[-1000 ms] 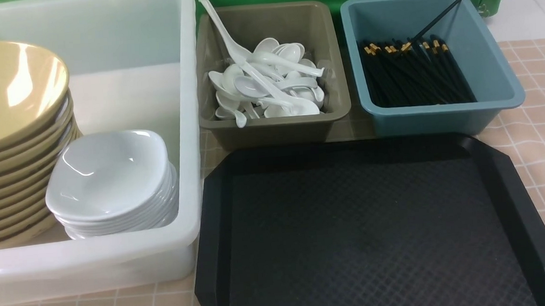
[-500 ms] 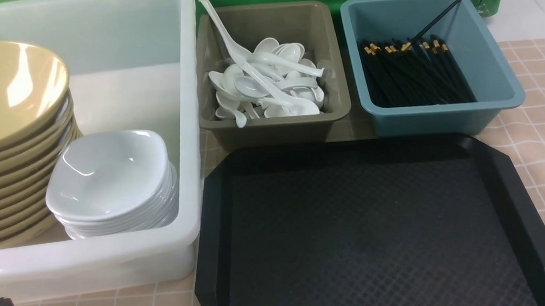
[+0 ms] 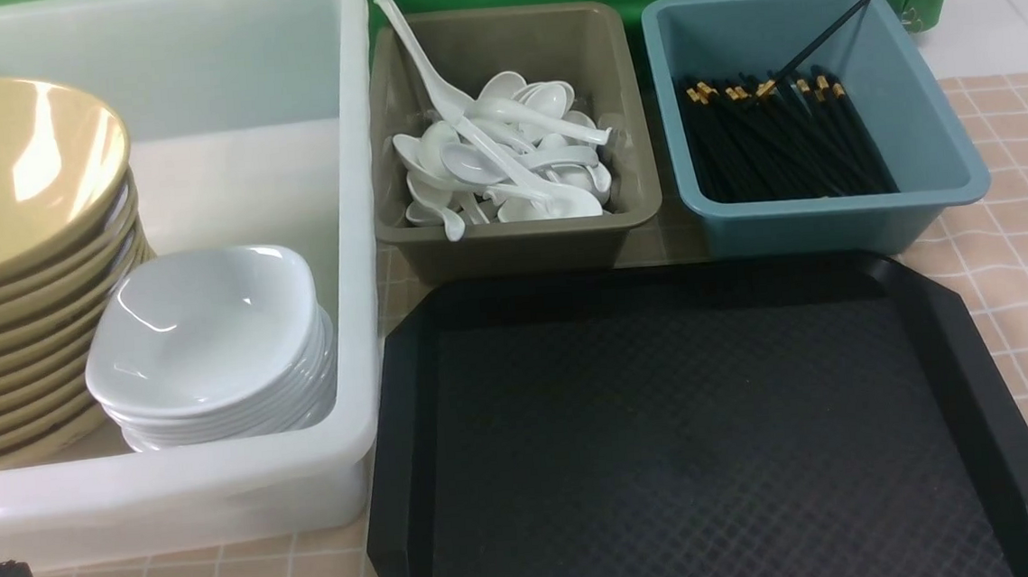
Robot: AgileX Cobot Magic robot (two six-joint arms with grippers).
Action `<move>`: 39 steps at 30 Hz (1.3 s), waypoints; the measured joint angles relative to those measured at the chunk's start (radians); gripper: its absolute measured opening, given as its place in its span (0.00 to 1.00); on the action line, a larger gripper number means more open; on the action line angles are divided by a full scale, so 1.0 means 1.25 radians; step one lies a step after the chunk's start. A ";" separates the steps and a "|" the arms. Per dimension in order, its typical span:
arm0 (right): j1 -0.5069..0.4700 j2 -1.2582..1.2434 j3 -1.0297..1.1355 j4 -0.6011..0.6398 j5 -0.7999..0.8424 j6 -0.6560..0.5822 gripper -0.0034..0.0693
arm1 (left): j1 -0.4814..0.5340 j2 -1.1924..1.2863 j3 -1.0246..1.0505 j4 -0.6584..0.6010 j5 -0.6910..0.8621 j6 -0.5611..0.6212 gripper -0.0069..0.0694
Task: On brown table put chopsticks spoon bowls plates into blue grey white boxes.
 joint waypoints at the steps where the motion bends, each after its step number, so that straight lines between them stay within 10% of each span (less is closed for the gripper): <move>1: 0.000 0.000 0.000 0.000 0.000 0.000 0.20 | 0.000 0.000 0.000 -0.001 0.000 0.000 0.10; 39: 0.000 0.000 0.000 0.000 0.000 0.000 0.26 | 0.000 0.000 0.000 -0.004 0.000 0.000 0.10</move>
